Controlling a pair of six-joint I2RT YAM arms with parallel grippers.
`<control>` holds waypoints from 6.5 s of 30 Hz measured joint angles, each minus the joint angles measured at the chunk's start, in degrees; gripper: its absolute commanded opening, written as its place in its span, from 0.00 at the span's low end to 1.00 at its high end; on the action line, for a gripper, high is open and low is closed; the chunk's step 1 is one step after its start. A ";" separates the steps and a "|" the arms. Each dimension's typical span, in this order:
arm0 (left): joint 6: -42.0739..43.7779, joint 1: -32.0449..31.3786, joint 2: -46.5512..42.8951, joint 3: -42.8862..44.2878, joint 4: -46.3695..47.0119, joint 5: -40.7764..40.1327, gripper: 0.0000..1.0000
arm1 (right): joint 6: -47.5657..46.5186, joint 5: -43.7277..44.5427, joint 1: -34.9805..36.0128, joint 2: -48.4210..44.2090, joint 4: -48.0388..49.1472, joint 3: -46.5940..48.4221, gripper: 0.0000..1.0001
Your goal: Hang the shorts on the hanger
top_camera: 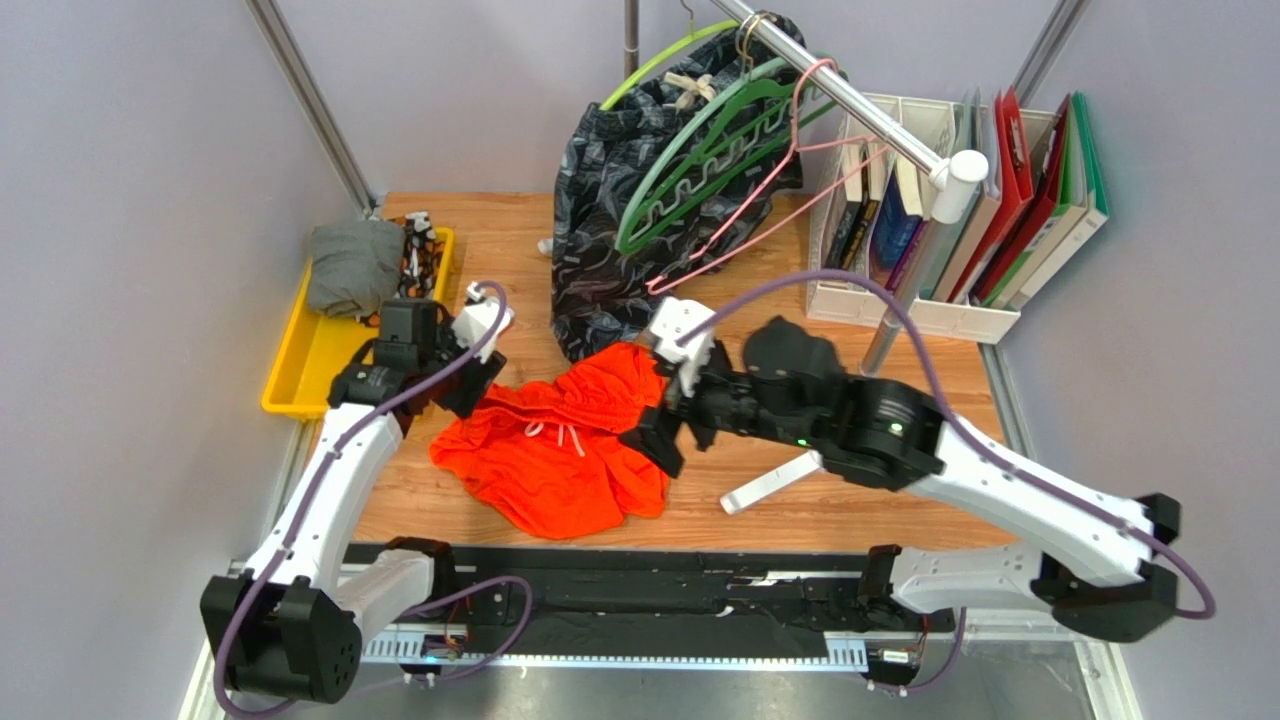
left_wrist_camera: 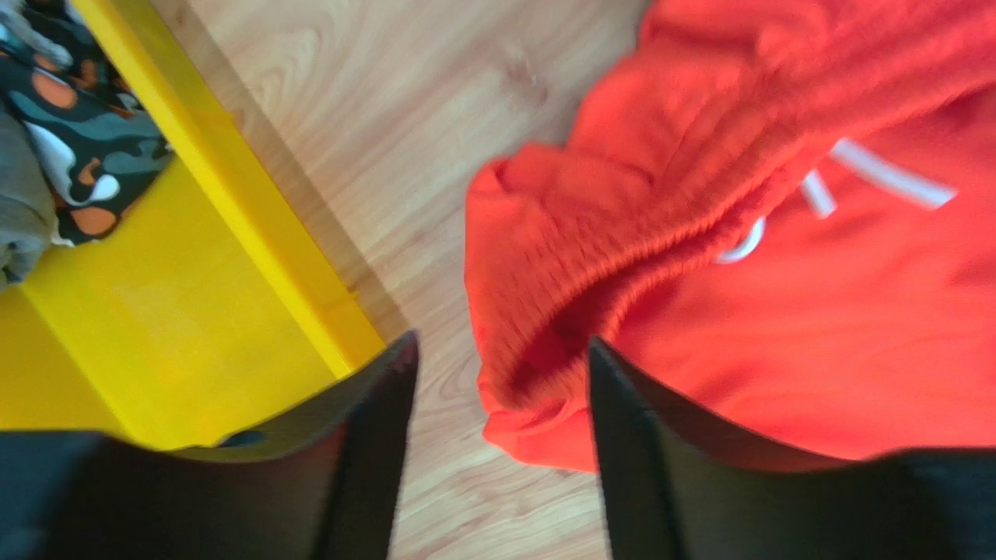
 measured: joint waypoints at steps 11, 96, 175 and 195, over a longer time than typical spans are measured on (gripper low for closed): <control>-7.76 1.73 -3.85 26.38 -0.42 27.28 0.73 | 0.44 -7.34 -14.36 -18.43 -1.27 -5.20 0.91; -8.83 -34.69 10.73 49.70 -9.33 6.75 0.00 | 10.97 -5.01 -39.12 -23.65 1.68 -3.06 0.81; -6.14 -18.84 -7.50 41.83 -14.58 -0.26 0.00 | -0.79 -24.20 -39.39 -16.96 0.24 7.61 0.92; 5.18 -13.03 -25.35 21.64 -35.43 17.90 0.00 | -17.75 -28.02 -9.11 3.06 -8.09 17.38 0.96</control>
